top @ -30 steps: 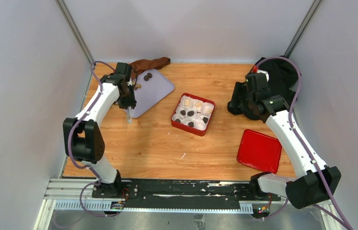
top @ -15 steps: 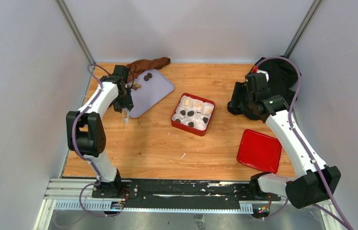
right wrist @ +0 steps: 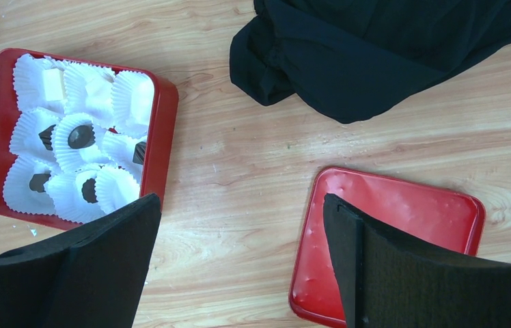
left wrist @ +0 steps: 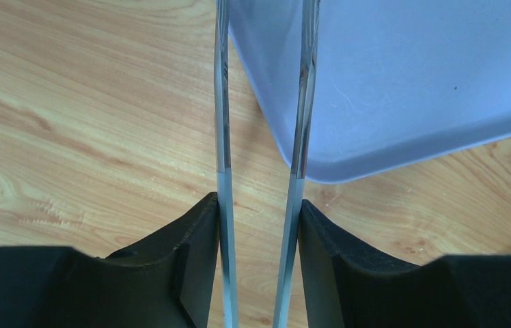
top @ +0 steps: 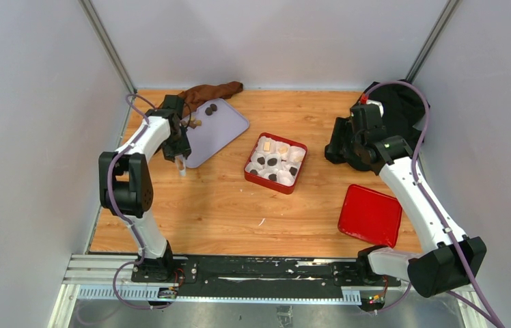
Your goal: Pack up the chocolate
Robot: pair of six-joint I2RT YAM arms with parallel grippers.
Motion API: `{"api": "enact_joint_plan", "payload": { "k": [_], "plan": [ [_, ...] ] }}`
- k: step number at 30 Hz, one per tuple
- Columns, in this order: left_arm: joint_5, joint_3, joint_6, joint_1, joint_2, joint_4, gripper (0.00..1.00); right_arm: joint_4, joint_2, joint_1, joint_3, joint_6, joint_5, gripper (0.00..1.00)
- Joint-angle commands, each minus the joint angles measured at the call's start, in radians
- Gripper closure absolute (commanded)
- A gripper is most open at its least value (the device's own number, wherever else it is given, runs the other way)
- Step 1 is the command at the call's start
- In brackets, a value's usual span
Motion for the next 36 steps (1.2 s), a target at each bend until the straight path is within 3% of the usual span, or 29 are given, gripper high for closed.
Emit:
{"api": "enact_joint_plan", "payload": {
  "k": [1, 13, 24, 30, 36],
  "plan": [
    [-0.005, 0.022, -0.022, 0.015, 0.010, 0.025, 0.53, -0.026, -0.002, -0.008, 0.006, 0.001, 0.012, 0.08],
    [-0.006, 0.019, -0.004, 0.034, 0.000, 0.026, 0.48, -0.031, 0.003, -0.008, 0.010, 0.001, 0.013, 0.08],
    [0.044, 0.095, 0.081, 0.056, 0.070, 0.014, 0.51, -0.030, -0.001, -0.008, 0.005, 0.002, 0.015, 0.08],
    [0.051, 0.105, 0.097, 0.063, 0.088, 0.013, 0.60, -0.030, -0.008, -0.008, 0.003, 0.002, 0.019, 0.08],
    [0.062, 0.093, 0.103, 0.063, 0.075, 0.013, 0.86, -0.030, -0.004, -0.008, 0.007, 0.003, 0.016, 0.08]
  ]
}}
